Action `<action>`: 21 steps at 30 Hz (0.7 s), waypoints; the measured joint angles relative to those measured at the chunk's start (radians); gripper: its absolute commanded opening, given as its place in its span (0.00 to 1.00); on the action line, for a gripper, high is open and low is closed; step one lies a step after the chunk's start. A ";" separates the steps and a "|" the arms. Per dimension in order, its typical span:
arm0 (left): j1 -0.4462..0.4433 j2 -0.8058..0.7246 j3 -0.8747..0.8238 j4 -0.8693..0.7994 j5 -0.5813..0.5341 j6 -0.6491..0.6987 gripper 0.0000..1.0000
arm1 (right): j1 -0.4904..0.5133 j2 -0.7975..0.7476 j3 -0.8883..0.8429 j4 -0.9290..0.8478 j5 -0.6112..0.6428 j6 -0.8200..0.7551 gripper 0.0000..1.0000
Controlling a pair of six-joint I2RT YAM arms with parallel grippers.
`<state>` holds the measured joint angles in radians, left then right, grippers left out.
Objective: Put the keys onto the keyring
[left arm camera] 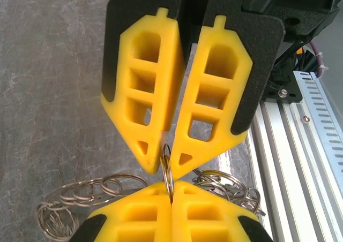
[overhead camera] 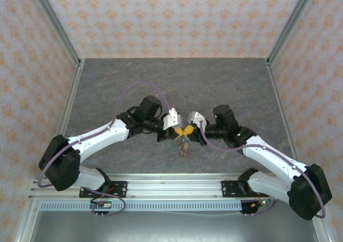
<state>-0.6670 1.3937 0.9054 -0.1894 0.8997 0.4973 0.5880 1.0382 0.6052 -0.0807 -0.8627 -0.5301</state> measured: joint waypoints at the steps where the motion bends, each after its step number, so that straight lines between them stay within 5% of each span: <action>1: 0.003 0.000 -0.003 0.006 0.008 -0.002 0.00 | 0.000 0.000 -0.004 0.008 -0.002 0.004 0.11; 8: 0.015 0.000 -0.013 0.022 0.024 -0.010 0.08 | -0.003 0.000 -0.017 0.044 -0.006 0.032 0.00; 21: 0.006 -0.021 0.000 0.009 -0.030 0.002 0.18 | -0.006 0.018 0.064 -0.080 -0.010 -0.014 0.00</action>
<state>-0.6613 1.3731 0.9058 -0.1806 0.8700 0.4995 0.5816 1.0557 0.6697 -0.1608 -0.8726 -0.5438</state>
